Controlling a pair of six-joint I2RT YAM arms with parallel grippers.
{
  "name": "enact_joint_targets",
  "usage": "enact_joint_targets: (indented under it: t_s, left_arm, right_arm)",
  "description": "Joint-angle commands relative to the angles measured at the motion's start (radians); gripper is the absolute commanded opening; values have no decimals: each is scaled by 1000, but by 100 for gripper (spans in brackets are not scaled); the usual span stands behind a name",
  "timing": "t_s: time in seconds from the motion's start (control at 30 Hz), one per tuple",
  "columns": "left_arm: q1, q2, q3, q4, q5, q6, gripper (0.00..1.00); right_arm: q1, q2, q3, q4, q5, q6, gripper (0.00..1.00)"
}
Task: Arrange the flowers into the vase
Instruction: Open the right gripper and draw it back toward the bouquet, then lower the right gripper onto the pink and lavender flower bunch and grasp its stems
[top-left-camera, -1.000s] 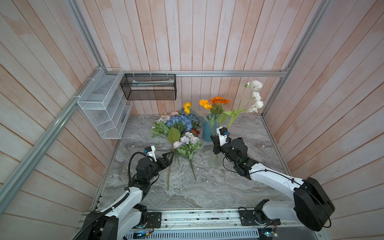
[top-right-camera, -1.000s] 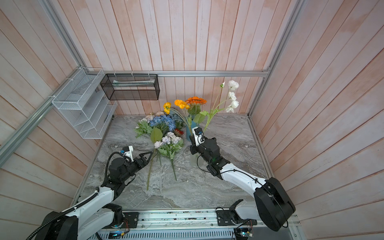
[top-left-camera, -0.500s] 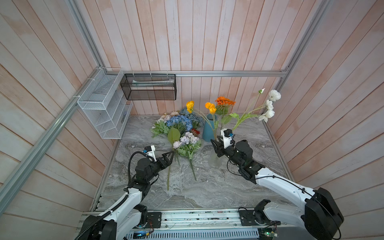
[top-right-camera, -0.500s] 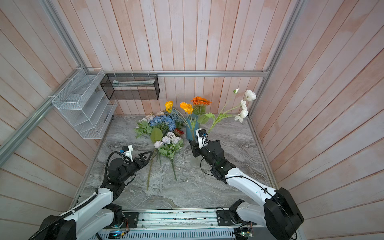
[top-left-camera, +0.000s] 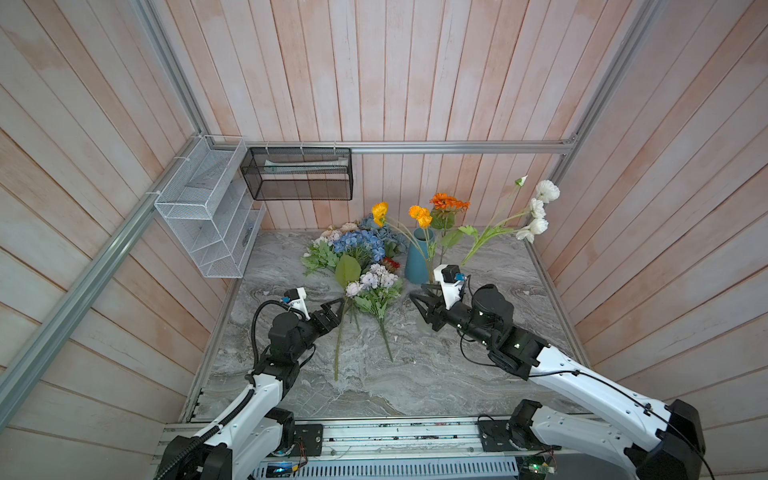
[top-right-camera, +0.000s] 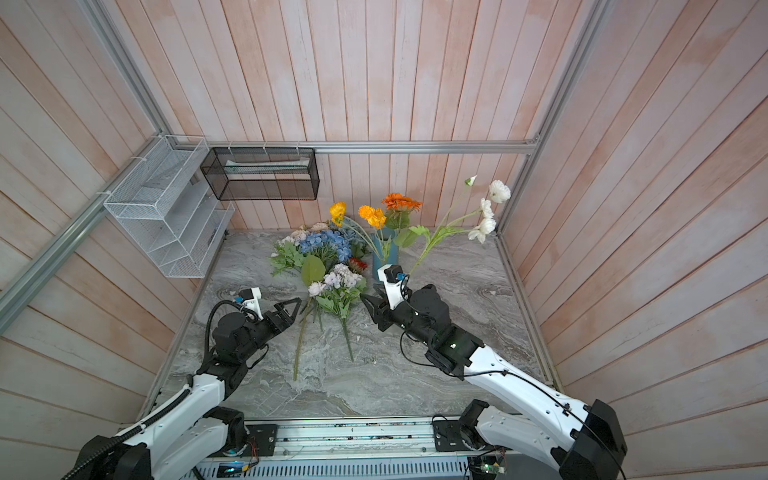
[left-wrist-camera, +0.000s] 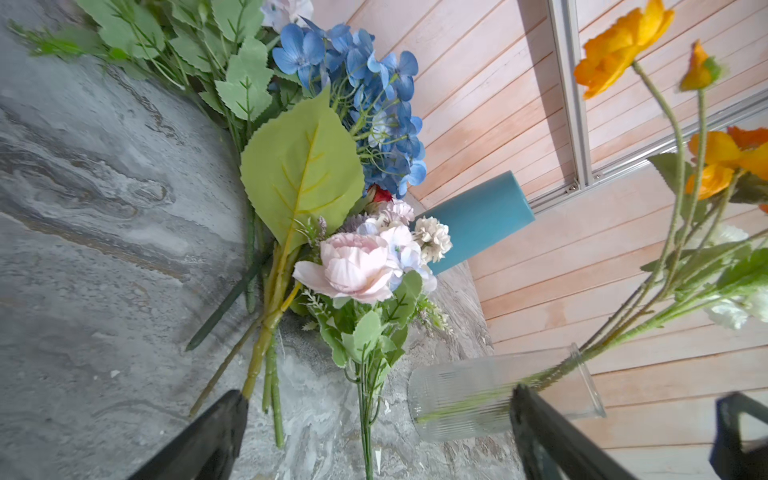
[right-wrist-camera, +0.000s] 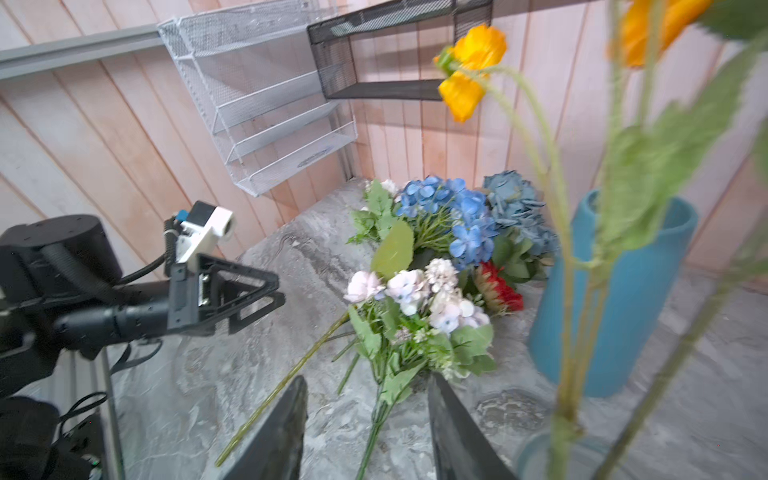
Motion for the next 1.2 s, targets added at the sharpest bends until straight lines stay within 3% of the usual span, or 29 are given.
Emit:
enact_joint_targets:
  t_s: [0.0, 0.2, 0.4, 0.7, 1.17]
  left_arm:
    - [61, -21, 17, -33, 19, 23, 100]
    - [143, -76, 9, -126, 59, 69, 100]
    - [147, -119, 0, -220, 51, 135, 100]
    - [147, -94, -13, -229, 72, 179, 100]
    - [147, -27, -11, -170, 98, 172, 100]
  right_arm:
    - [93, 56, 20, -32, 72, 20, 46]
    - [159, 270, 63, 5, 163, 129, 44]
    - [166, 505, 154, 2, 199, 295, 44]
    - [157, 765, 333, -165, 276, 380, 45]
    - [91, 911, 389, -220, 200, 465, 40]
